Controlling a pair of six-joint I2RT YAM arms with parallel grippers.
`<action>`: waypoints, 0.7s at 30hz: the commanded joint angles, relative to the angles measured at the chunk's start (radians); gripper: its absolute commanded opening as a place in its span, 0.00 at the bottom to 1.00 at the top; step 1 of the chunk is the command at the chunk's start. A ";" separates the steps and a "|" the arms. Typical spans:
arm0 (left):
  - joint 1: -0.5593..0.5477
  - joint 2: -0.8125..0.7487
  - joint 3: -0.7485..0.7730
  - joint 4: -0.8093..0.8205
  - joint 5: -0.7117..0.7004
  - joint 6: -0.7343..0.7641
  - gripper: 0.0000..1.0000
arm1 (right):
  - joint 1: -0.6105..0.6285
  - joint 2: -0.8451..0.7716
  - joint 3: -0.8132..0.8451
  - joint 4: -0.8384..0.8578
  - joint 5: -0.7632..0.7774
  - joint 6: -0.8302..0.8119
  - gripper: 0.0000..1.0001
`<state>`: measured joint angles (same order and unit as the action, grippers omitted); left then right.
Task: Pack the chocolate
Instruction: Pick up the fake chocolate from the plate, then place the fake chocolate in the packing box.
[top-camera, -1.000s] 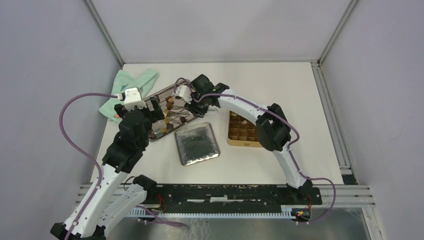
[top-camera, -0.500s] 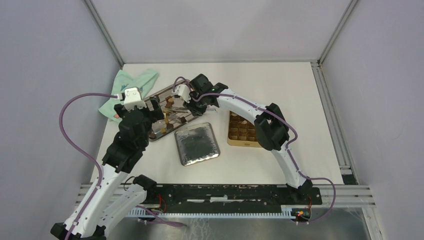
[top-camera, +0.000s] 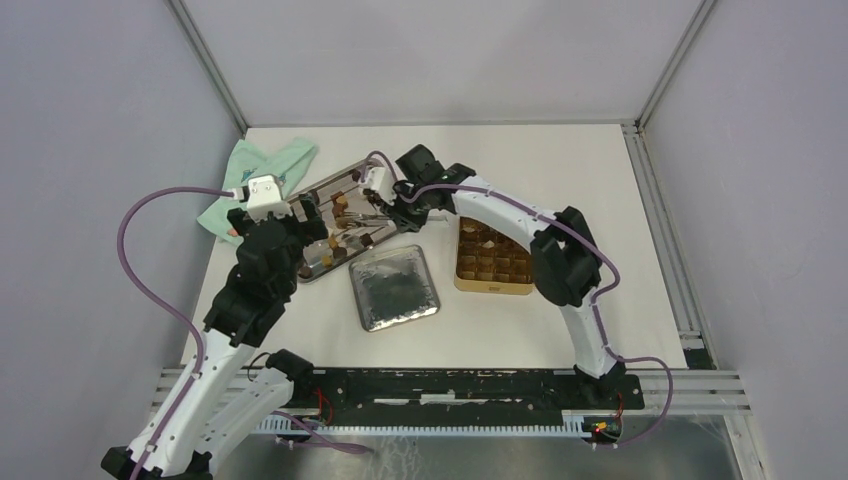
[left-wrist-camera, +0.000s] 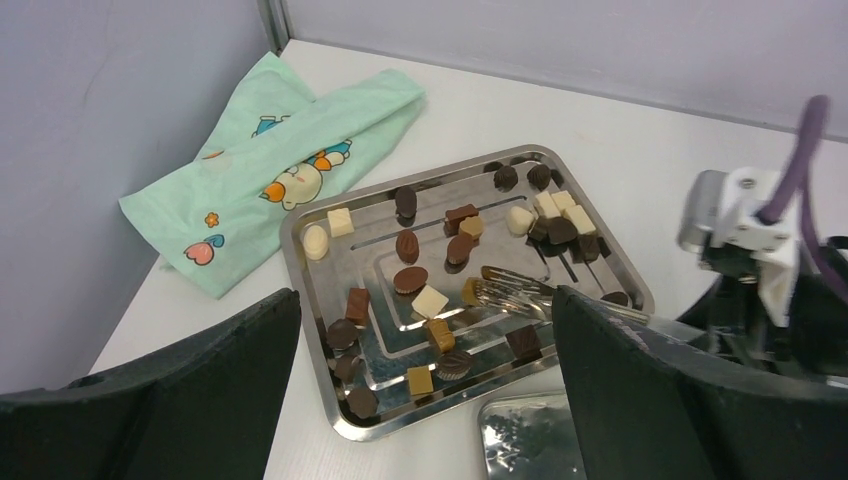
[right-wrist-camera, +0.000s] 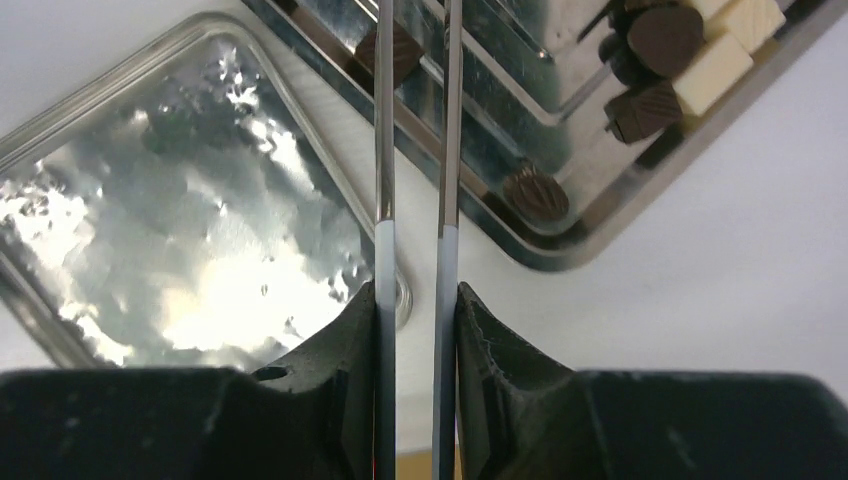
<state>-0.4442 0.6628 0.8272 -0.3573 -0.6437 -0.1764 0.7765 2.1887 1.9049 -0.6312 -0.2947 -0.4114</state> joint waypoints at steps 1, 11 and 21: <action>0.005 -0.019 -0.007 0.039 0.006 0.031 1.00 | -0.044 -0.221 -0.111 0.084 -0.073 -0.037 0.02; 0.006 -0.028 -0.010 0.041 0.012 0.033 1.00 | -0.179 -0.612 -0.529 0.177 -0.235 -0.132 0.00; 0.007 -0.027 -0.013 0.043 0.028 0.035 1.00 | -0.496 -1.052 -0.949 0.147 -0.340 -0.230 0.00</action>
<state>-0.4442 0.6388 0.8169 -0.3565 -0.6331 -0.1764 0.3759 1.2861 1.0676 -0.5037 -0.5705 -0.5900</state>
